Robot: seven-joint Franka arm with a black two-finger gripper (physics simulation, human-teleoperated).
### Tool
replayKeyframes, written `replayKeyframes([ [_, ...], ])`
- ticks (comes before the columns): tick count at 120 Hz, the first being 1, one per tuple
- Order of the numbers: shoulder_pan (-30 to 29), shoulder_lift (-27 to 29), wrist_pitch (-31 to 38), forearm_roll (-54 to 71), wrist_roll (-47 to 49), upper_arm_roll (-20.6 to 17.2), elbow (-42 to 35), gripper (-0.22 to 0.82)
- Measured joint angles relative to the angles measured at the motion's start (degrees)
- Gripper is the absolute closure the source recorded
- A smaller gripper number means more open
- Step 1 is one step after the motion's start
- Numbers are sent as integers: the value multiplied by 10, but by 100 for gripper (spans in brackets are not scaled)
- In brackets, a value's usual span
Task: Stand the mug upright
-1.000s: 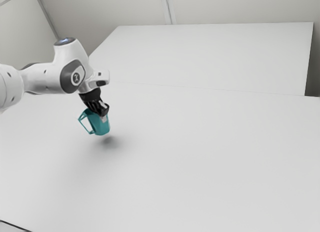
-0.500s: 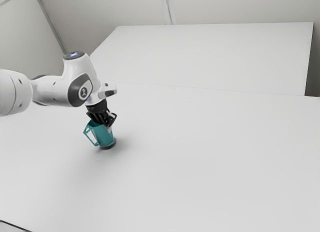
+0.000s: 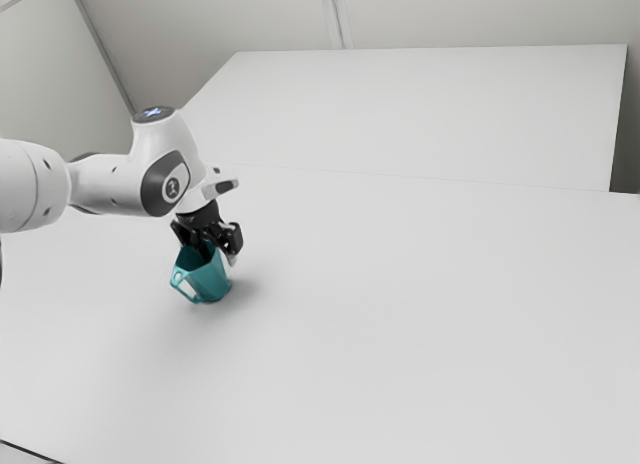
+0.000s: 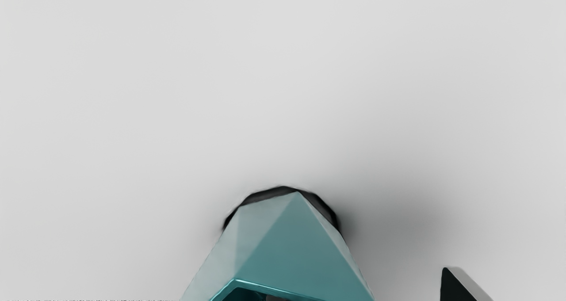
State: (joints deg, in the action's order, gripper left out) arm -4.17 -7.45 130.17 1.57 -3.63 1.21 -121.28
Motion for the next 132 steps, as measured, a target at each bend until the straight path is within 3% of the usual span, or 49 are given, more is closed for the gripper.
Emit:
replayKeyframes([
  [33, 9, 66, -43, -2, 9, -37, 32, 7],
  [55, 30, 37, -147, -10, 12, -41, 180, 3],
  [80, -3, -5, -265, -12, 11, -42, 327, 1],
  [132, 1, -5, -342, -14, -1, -49, 348, 0],
])
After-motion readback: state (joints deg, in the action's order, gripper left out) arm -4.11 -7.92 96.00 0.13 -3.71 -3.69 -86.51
